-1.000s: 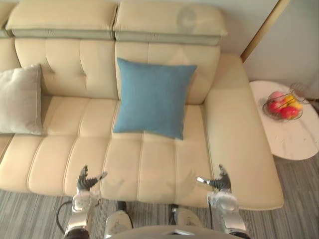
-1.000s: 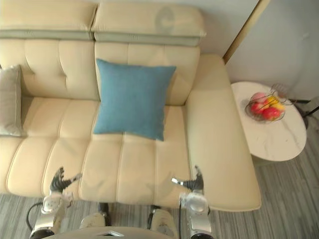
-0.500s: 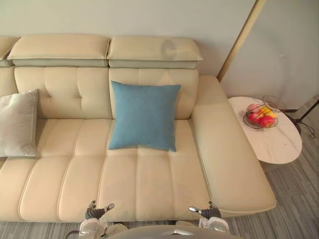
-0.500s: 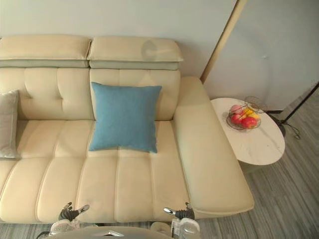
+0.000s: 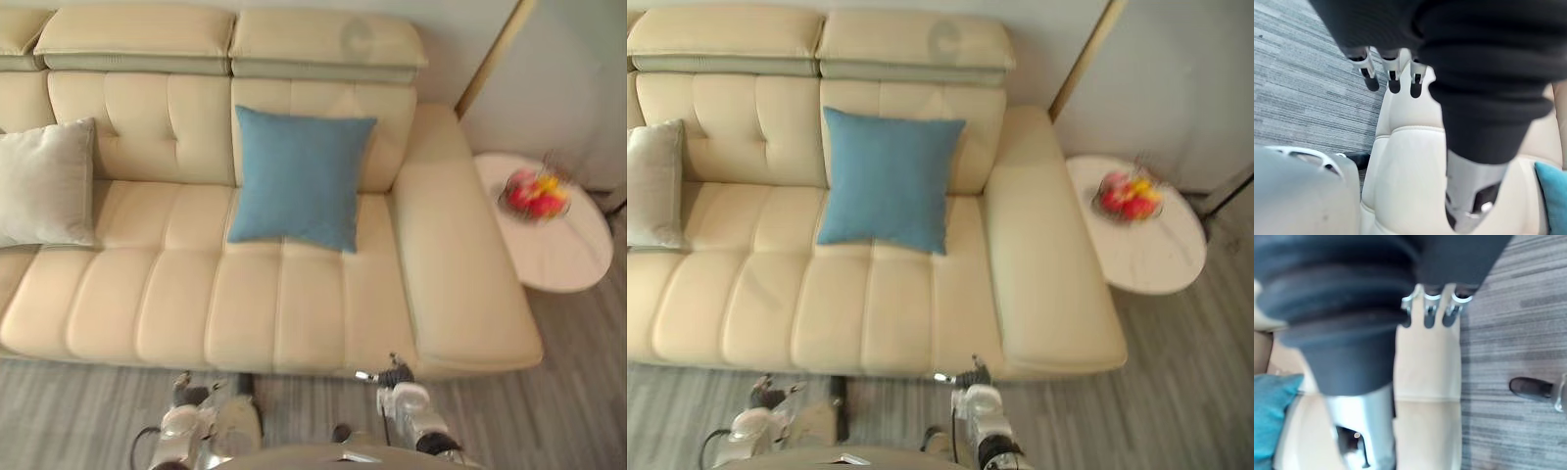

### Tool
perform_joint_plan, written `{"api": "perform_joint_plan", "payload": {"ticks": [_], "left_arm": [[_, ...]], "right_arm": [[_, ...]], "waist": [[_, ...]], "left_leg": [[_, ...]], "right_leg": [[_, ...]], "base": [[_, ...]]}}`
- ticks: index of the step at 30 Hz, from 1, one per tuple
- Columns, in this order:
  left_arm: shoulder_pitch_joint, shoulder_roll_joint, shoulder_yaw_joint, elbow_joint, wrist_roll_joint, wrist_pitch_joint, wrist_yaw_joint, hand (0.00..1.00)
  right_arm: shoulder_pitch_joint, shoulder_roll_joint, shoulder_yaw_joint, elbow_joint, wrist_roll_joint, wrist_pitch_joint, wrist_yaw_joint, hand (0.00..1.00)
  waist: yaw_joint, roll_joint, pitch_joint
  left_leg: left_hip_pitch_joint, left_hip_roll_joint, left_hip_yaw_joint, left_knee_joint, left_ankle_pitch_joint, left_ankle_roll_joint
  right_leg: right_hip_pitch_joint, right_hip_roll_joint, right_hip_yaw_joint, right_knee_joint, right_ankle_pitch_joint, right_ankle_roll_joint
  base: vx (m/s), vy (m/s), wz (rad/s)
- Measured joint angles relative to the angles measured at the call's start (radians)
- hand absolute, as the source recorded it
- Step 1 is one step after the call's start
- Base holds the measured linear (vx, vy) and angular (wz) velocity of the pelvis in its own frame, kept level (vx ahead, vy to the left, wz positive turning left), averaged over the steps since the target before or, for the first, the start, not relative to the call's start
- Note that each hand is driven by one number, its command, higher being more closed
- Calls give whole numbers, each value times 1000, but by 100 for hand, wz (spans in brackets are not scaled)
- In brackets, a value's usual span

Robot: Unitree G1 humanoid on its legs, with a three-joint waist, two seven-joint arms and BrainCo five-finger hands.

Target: Pick up cushions and gather them together orderly.

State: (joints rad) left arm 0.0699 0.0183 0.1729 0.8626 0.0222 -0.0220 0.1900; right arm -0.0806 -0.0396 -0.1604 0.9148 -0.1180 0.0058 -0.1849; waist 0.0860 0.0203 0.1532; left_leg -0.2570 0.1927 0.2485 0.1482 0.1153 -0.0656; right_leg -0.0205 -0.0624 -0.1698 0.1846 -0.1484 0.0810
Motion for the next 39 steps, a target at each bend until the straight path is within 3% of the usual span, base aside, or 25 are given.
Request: {"api": "perform_joint_plan", "payload": {"ticks": [2,3,4,6,7,8,10,13,14,20,25,26,27,28,31,32,33,34,35,36,37,38,39], "left_arm": [[11,-8,-21,-16,1,0,0,0],[16,-11,-27,-25,1,0,0,0],[14,-12,-33,-28,2,0,0,0],[4,-10,-33,-35,3,0,-3,0],[10,-13,-27,-33,4,0,-1,0],[13,-19,-25,-26,8,1,-2,0],[27,-38,-10,-25,17,1,-2,0],[33,-19,-6,-20,19,2,-1,0],[32,-16,-6,-19,19,2,0,0],[17,-8,-6,22,33,3,-5,0],[-5,-8,5,69,78,5,-29,0],[-14,-9,4,82,86,7,-32,0],[-21,-9,3,98,99,13,-41,0],[-31,-11,-3,101,100,17,-47,0],[-34,0,-23,101,100,18,-52,0],[-34,-1,-24,105,100,17,-52,0],[-34,-3,-28,110,100,17,-52,0],[-33,-2,-40,114,100,18,-51,0],[-38,2,-46,115,100,19,-51,0],[-34,6,-45,125,100,21,-51,0],[-22,5,-47,139,100,22,-51,0],[-6,-2,-52,148,96,22,-54,0],[-13,3,-44,150,95,25,-52,0]], "right_arm": [[21,-1,0,0,-5,1,-1,0],[32,-1,-1,-3,-5,3,-3,0],[43,1,-5,-11,-5,7,-5,0],[58,6,-19,-30,-4,14,-14,0],[74,-2,-20,-41,-4,13,-14,0],[86,-4,-26,-41,-4,16,-14,0],[107,2,-42,-42,-5,19,-13,0],[136,47,-56,-35,-4,20,-7,0],[138,50,-57,-36,-4,20,-6,0],[147,59,-86,-37,5,20,1,0],[142,57,-90,-42,5,20,3,0],[131,55,-85,-36,4,19,3,0],[108,55,-78,-33,3,21,3,0],[103,52,-79,-30,2,23,3,0],[96,28,-77,6,0,23,1,0],[82,11,-79,14,3,23,0,0],[82,2,-79,16,1,24,0,0],[79,-10,-80,26,0,24,0,0],[68,-11,-80,45,0,22,0,0],[62,-11,-79,45,1,22,0,0],[58,-14,-77,45,-1,24,0,0],[59,-26,-70,38,0,23,0,0],[61,-30,-70,42,1,20,-2,0]], "waist": [[-6,23,-1],[-9,21,0],[-12,-6,3],[-13,-18,6],[-19,-25,6],[-26,-18,4],[-31,1,-7],[-50,-47,-32],[-53,-52,-37],[-68,-61,-45],[-69,-54,-47],[-63,-49,-48],[-65,-28,-37],[-73,-28,-37],[-88,-16,-29],[-95,-9,-35],[-95,5,-36],[-96,20,-34],[-93,25,-29],[-92,29,-31],[-85,49,-33],[-88,61,-34],[-99,52,-27]], "left_leg": [[23,6,-1,-41,17,-18],[26,4,-2,-68,-5,-45],[13,-6,-1,-61,-47,-75],[-15,-16,-10,110,-79,-12],[-8,-21,-29,241,-161,3],[18,-23,-40,301,-242,-7],[57,-33,-72,294,-320,-19],[89,-99,-29,178,-293,-5],[93,-107,-15,171,-291,-3],[108,-114,41,166,-305,12],[136,-64,153,188,-337,-5],[151,-42,205,177,-340,0],[169,0,296,171,-327,21],[188,14,363,165,-325,22],[241,23,438,182,-322,19],[273,26,437,152,-318,14],[287,24,442,128,-317,9],[317,21,459,92,-326,-9],[335,32,483,96,-347,-35],[342,48,505,117,-373,-37],[345,83,516,135,-407,-20],[347,119,524,220,-448,-7],[345,158,496,363,-457,9]], "right_leg": [[-16,9,-3,25,-2,-7],[-27,5,-8,31,1,-18],[-41,-16,-9,21,7,-34],[-71,-44,-2,28,28,-34],[-85,-52,7,35,37,-25],[-91,-53,24,39,43,-15],[-102,-43,59,38,63,8],[-114,-83,108,-20,117,12],[-115,-91,112,-31,134,2],[-127,-82,186,-68,186,-6],[-172,-16,270,-76,243,-11],[-191,15,244,-110,306,-39],[-196,29,134,-141,317,-101],[-220,15,-31,-77,244,-133],[-231,-32,-293,1,195,-185],[-227,-39,-374,23,121,-220],[-222,-48,-417,45,82,-213],[-227,-62,-467,88,36,-177],[-245,-50,-445,117,28,-164],[-260,-18,-408,126,22,-163],[-258,12,-381,133,-9,-162],[-264,5,-365,238,-53,-200],[-253,18,-309,283,-92,-172]], "base": [[-245,-36,3],[-237,-11,8],[-239,18,4],[-164,59,-16],[-154,133,-29],[-155,210,-37],[-109,197,-49],[-89,138,-29],[-84,165,-33],[-39,64,-36],[36,0,-97],[22,-62,-196],[36,-96,-231],[46,-105,-171],[79,-112,-144],[95,-222,-131],[99,-241,-126],[79,-138,-115],[97,-180,-140],[97,-191,-152],[95,-214,-144],[190,-178,-122],[222,-232,-134]]}}
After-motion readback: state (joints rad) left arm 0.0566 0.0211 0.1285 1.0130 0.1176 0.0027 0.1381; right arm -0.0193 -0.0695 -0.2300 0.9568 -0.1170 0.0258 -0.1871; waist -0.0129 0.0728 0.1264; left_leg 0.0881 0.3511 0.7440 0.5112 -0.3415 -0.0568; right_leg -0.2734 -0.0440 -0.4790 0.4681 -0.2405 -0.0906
